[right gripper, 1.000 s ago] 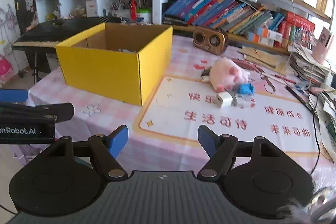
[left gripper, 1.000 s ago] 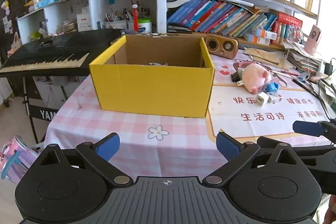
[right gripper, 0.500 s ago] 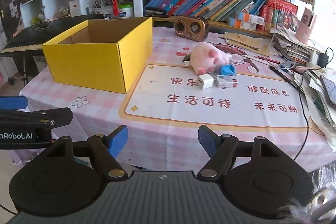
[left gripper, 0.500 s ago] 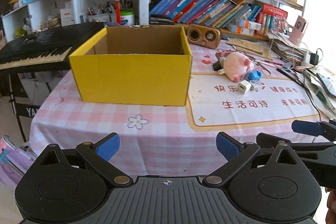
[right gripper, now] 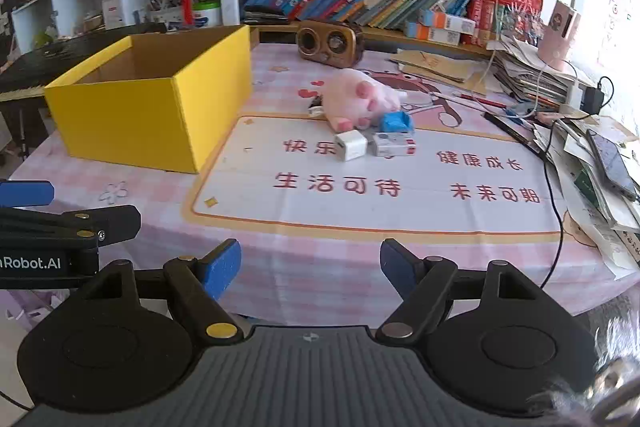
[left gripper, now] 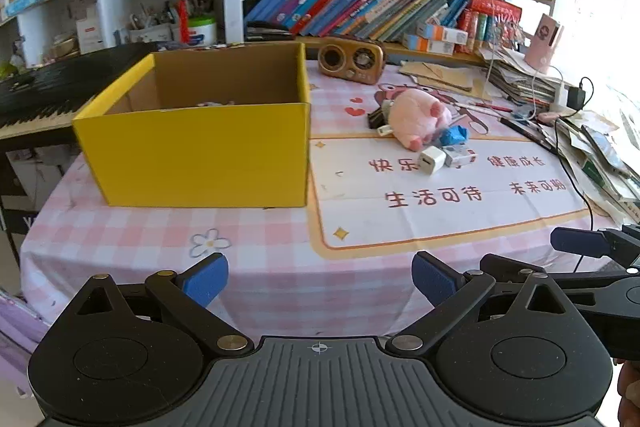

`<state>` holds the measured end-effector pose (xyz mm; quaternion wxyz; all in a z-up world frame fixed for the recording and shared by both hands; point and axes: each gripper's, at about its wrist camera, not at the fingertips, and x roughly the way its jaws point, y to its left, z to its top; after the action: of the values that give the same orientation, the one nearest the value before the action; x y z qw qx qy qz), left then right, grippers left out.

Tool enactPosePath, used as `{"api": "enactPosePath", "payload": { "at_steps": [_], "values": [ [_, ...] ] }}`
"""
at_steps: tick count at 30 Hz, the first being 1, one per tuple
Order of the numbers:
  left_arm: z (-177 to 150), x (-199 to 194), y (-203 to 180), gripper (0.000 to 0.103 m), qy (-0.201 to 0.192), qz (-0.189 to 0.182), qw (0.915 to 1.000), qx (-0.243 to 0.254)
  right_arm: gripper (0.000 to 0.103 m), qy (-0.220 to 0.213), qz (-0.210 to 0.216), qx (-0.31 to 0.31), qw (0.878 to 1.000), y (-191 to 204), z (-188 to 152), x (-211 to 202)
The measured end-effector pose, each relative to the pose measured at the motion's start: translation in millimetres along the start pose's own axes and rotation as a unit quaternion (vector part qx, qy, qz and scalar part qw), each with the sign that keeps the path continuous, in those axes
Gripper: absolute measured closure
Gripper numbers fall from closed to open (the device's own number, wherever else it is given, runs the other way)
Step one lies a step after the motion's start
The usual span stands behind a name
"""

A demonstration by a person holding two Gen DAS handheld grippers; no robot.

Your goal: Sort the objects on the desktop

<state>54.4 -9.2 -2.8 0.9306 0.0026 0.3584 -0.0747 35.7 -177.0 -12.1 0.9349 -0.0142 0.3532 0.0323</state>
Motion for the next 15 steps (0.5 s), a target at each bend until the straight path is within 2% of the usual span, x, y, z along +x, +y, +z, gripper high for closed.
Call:
{"api": "enactPosePath", "payload": {
  "at_steps": [15],
  "values": [
    [27.4, 48.1, -53.6, 0.003, 0.024, -0.017, 0.9994, 0.020, 0.027, 0.031, -0.013, 0.020, 0.999, -65.3, 14.8, 33.4]
  ]
}}
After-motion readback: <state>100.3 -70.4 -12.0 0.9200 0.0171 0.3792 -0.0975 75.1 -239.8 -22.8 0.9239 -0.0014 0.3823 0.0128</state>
